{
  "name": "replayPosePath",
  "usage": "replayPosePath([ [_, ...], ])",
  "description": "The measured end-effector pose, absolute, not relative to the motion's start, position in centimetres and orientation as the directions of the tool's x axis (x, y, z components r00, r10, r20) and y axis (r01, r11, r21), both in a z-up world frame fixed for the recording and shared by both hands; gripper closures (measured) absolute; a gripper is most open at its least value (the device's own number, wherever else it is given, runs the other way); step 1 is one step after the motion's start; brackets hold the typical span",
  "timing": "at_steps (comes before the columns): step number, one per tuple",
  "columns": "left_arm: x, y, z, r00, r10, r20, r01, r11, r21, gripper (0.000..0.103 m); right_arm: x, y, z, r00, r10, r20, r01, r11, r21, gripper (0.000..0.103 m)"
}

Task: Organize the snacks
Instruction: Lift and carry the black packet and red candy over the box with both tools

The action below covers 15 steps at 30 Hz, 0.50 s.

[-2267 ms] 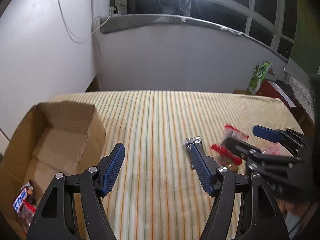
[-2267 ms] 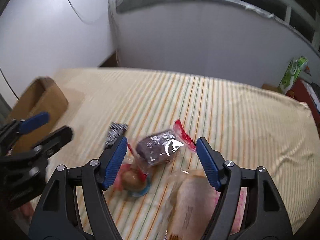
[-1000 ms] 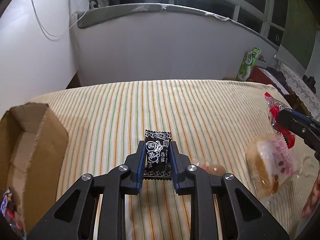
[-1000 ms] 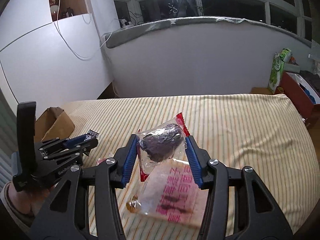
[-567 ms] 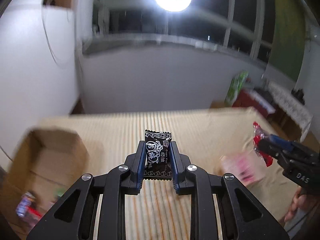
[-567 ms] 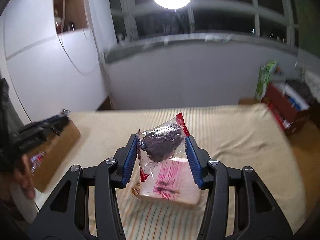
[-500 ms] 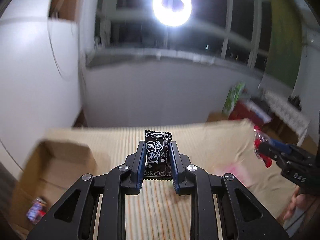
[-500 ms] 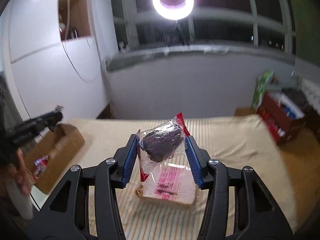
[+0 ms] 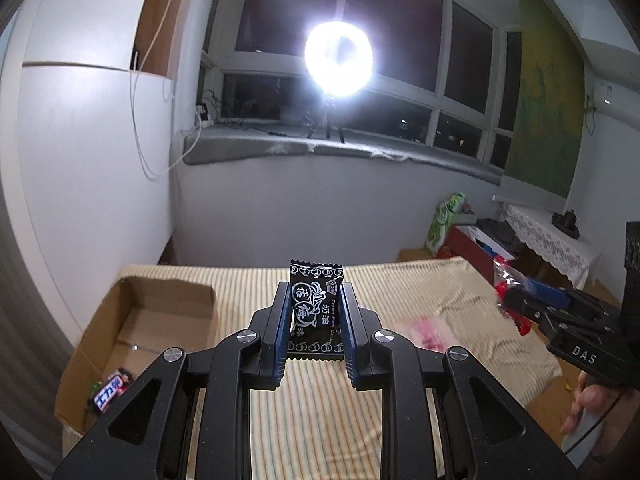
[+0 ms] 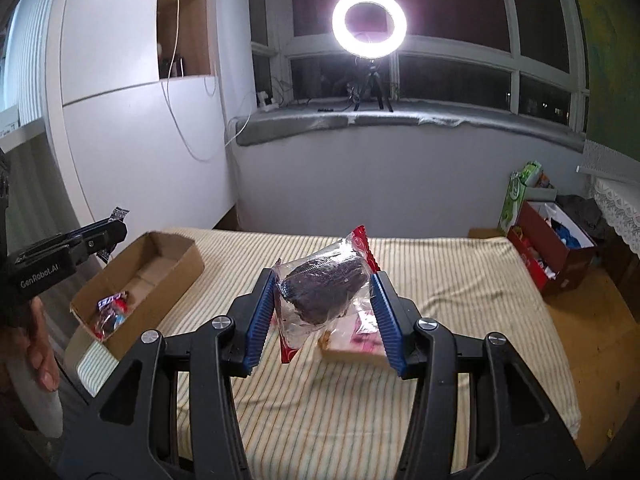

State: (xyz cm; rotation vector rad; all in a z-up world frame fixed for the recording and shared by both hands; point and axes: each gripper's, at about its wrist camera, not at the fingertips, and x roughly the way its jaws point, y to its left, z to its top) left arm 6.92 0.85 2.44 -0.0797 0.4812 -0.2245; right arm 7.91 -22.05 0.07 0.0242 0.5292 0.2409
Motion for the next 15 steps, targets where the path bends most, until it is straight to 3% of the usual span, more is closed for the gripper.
replayPosePath([
  [8, 5.9, 4.1, 1.0, 0.87, -0.192, -0.454, 0.155, 0.981, -0.118, 0.082, 9.1, -14.2, -0.7, 0.792, 0.293, -0.535, -0.321, 0.946, 0.044, 0.053],
  [15, 3.7, 11.1, 0.8, 0.903, -0.039, -0.428, 0.003, 0.996, -0.084, 0.082, 9.7, -4.0, -0.3, 0.736, 0.419, -0.531, -0.485, 0.874, 0.018, 0.053],
])
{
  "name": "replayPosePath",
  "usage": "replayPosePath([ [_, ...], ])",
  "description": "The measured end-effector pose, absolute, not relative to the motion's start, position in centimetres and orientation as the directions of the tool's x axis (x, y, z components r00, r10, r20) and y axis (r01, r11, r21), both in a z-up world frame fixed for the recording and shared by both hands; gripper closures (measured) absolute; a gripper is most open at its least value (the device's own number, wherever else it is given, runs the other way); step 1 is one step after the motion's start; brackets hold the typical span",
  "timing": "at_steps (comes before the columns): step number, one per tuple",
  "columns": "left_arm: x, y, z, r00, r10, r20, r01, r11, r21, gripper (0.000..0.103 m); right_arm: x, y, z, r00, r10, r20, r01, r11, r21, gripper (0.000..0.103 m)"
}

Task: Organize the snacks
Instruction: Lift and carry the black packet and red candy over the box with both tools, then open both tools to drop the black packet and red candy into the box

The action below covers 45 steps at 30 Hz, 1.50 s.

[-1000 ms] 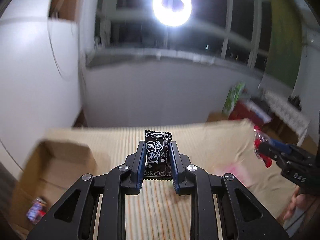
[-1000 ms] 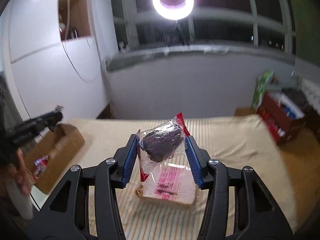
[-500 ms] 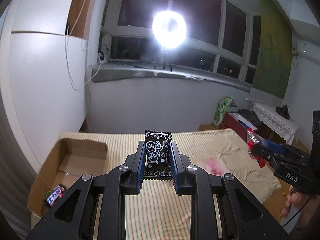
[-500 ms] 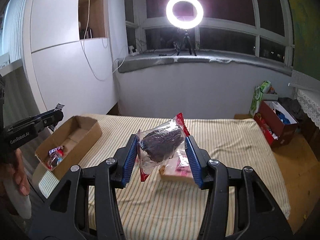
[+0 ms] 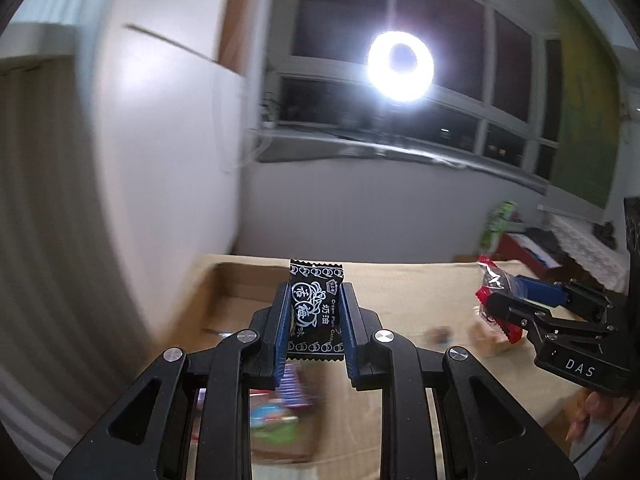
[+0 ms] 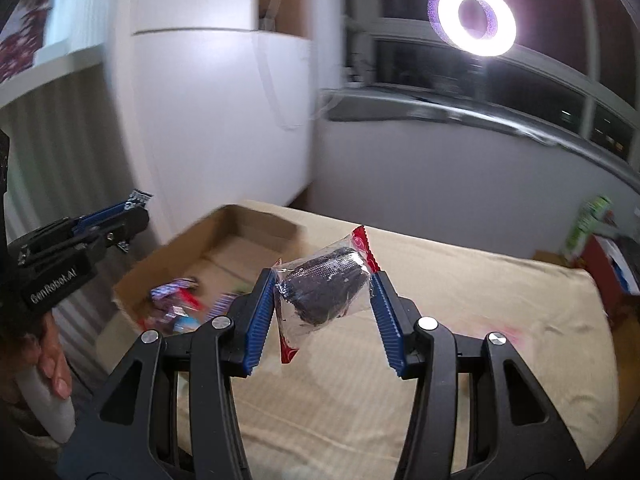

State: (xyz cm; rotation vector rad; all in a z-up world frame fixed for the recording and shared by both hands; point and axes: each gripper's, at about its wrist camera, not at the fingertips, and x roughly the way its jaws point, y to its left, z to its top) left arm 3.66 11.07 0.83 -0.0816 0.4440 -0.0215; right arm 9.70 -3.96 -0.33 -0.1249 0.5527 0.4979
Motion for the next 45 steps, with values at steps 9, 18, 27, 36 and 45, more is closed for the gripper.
replayPosePath([
  [9, 0.8, 16.2, 1.4, 0.911, 0.09, -0.402, -0.128, 0.989, -0.069, 0.082, 8.0, 0.7, 0.5, 0.703, 0.493, -0.513, -0.573, 0.82, 0.004, 0.053],
  [18, -0.1, 17.0, 1.3, 0.918, 0.08, -0.388, -0.119, 0.99, -0.077, 0.082, 8.3, 2.9, 0.2, 0.681, 0.51, -0.526, -0.602, 0.798, -0.006, 0.053],
  [27, 3.4, 18.7, -1.6, 0.889, 0.052, -0.456, -0.117, 0.986, -0.116, 0.082, 11.9, 6.9, -3.7, 0.607, 0.522, -0.6, -0.645, 0.764, 0.012, 0.052],
  [36, 7.8, 19.5, -6.1, 0.833, 0.026, -0.553, -0.13, 0.98, -0.15, 0.082, 16.7, 8.5, -7.8, 0.554, 0.516, -0.654, -0.649, 0.759, 0.049, 0.051],
  [45, 9.8, 18.9, -7.8, 0.799, 0.038, -0.6, -0.158, 0.976, -0.149, 0.037, 18.1, 7.2, -7.7, 0.587, 0.5, -0.637, -0.622, 0.782, 0.04, 0.035],
])
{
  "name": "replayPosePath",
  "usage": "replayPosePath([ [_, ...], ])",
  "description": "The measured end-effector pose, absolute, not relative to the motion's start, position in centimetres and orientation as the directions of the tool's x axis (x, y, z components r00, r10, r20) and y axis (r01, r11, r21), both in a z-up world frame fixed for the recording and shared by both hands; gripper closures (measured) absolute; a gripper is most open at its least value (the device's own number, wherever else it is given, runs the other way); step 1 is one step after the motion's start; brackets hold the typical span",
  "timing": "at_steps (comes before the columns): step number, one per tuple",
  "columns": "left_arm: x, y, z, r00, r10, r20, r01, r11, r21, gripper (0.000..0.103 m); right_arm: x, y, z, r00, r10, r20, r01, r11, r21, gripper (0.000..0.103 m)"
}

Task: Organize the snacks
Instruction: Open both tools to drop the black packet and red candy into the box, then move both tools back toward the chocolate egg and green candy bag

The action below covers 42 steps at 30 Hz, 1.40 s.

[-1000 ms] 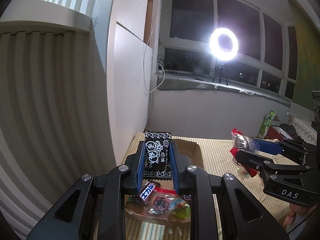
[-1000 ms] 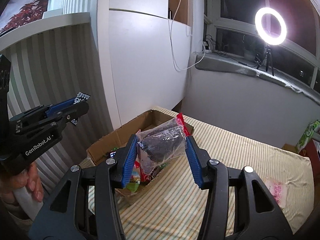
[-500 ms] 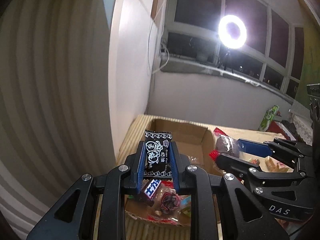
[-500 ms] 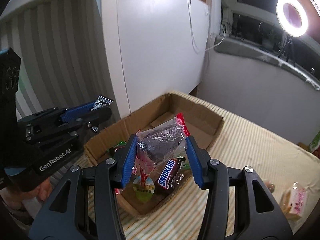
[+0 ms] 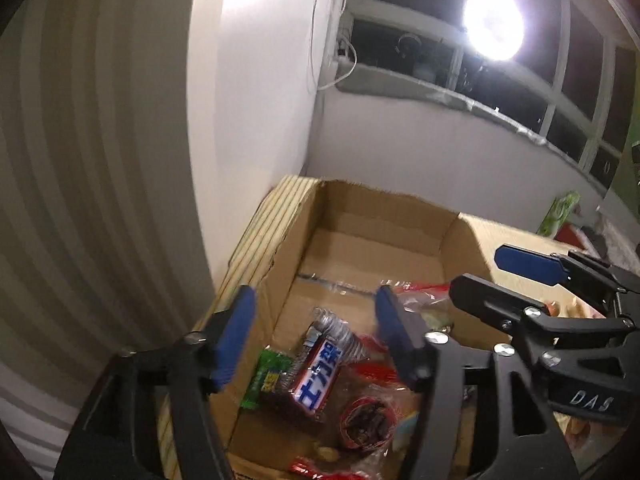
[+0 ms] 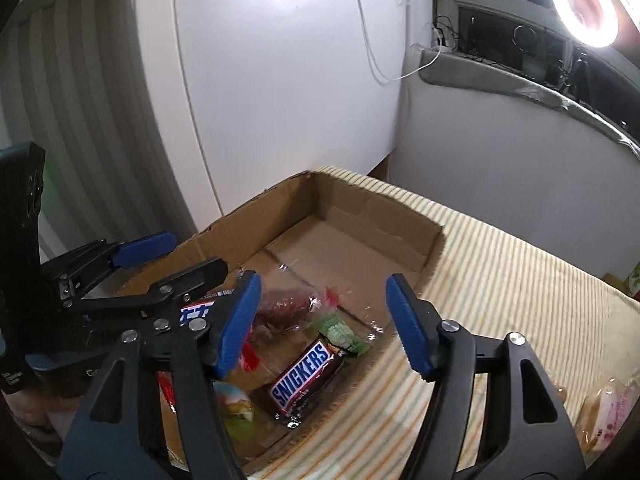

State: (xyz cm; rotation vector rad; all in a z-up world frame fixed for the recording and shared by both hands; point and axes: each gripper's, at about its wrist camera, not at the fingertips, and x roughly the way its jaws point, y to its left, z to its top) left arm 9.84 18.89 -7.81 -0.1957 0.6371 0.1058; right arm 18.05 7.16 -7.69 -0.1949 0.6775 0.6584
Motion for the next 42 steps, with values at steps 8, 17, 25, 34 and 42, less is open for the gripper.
replayPosePath([
  [8, 8.1, 18.0, -5.9, 0.811, 0.07, -0.58, -0.176, 0.976, -0.128, 0.036, 15.5, 5.9, -5.8, 0.614, 0.508, -0.604, -0.627, 0.779, 0.017, 0.035],
  [17, 5.6, 17.7, -3.9, 0.839, 0.1, -0.534, -0.186, 0.977, -0.109, 0.031, 12.4, 4.7, -3.6, 0.642, 0.524, -0.559, -0.628, 0.778, 0.008, 0.035],
  [25, 5.0, 16.9, -3.4, 0.841, 0.127, -0.526, -0.197, 0.977, -0.08, 0.031, 11.7, 2.8, -3.3, 0.654, 0.527, -0.542, -0.612, 0.791, 0.03, 0.035],
  [34, 6.5, 11.6, -3.2, 0.84, 0.101, -0.533, -0.133, 0.991, -0.023, 0.03, 11.2, -6.0, -3.1, 0.726, 0.457, -0.513, -0.496, 0.866, 0.07, 0.035],
  [42, 7.5, 3.4, -2.7, 0.849, -0.013, -0.528, 0.023, 1.0, 0.012, 0.03, 10.5, -15.1, -3.4, 0.798, 0.308, -0.518, -0.321, 0.945, 0.067, 0.035],
])
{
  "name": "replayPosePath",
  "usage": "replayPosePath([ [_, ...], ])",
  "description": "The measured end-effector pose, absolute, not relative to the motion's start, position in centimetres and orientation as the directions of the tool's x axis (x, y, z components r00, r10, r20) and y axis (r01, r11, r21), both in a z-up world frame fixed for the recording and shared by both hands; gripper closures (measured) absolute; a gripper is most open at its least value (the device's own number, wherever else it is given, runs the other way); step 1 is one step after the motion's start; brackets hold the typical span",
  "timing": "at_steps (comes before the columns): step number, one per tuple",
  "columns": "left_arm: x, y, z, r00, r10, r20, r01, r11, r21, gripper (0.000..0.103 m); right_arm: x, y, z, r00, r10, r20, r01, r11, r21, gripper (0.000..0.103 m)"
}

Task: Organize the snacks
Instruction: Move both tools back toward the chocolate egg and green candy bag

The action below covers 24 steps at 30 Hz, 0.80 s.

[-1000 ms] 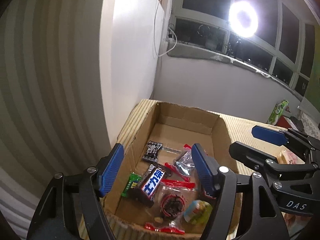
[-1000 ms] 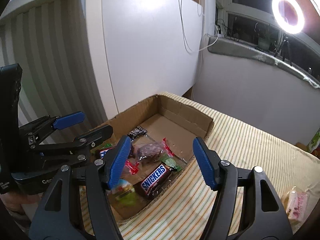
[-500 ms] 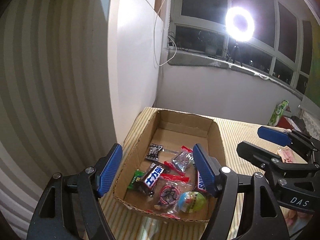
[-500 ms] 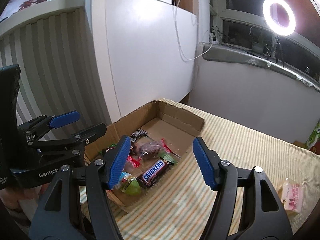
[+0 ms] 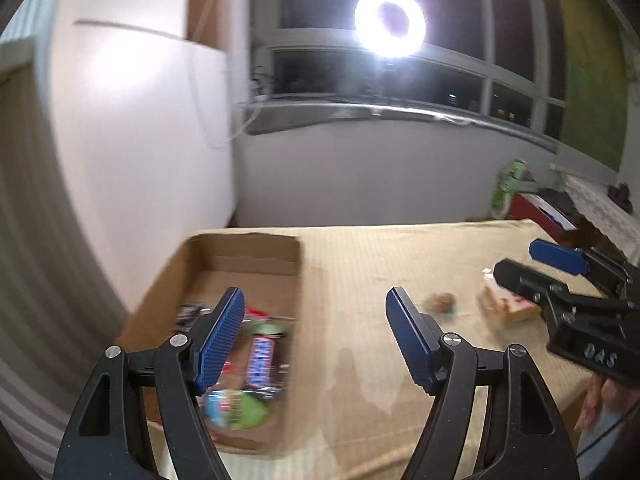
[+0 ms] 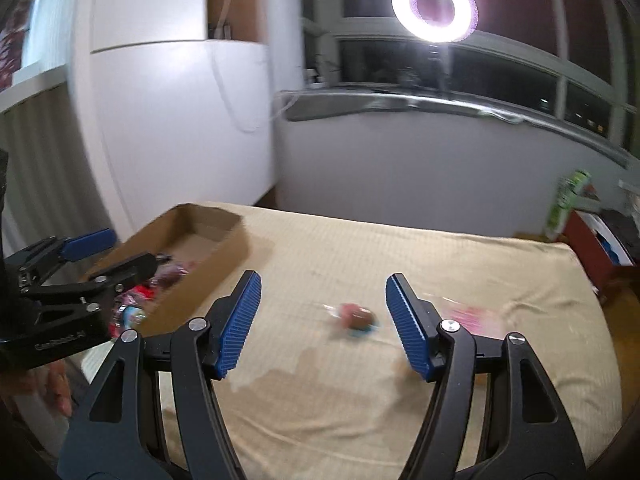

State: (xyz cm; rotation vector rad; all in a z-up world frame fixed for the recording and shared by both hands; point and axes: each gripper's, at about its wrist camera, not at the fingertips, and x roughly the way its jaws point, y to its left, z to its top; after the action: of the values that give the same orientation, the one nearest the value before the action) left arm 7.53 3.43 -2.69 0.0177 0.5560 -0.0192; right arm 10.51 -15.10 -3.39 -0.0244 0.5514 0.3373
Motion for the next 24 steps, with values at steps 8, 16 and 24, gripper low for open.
replayPosePath([
  [8, 7.7, 2.3, -2.6, 0.851, -0.018, -0.525, 0.04, 0.999, 0.03, 0.03, 9.8, -17.2, -3.3, 0.809, 0.291, -0.511, -0.296, 0.952, 0.075, 0.035],
  [16, 8.0, 1.0, -2.9, 0.848, -0.031, -0.529, 0.057, 0.998, 0.034, 0.03, 10.7, -17.6, -4.2, 0.798, 0.294, -0.526, -0.295, 0.952, 0.084, 0.035],
  [24, 11.1, -0.4, -6.0, 0.804, -0.056, -0.592, 0.087, 0.996, 0.024, 0.03, 15.1, -16.6, -8.7, 0.73, 0.322, -0.603, -0.314, 0.941, 0.122, 0.035],
])
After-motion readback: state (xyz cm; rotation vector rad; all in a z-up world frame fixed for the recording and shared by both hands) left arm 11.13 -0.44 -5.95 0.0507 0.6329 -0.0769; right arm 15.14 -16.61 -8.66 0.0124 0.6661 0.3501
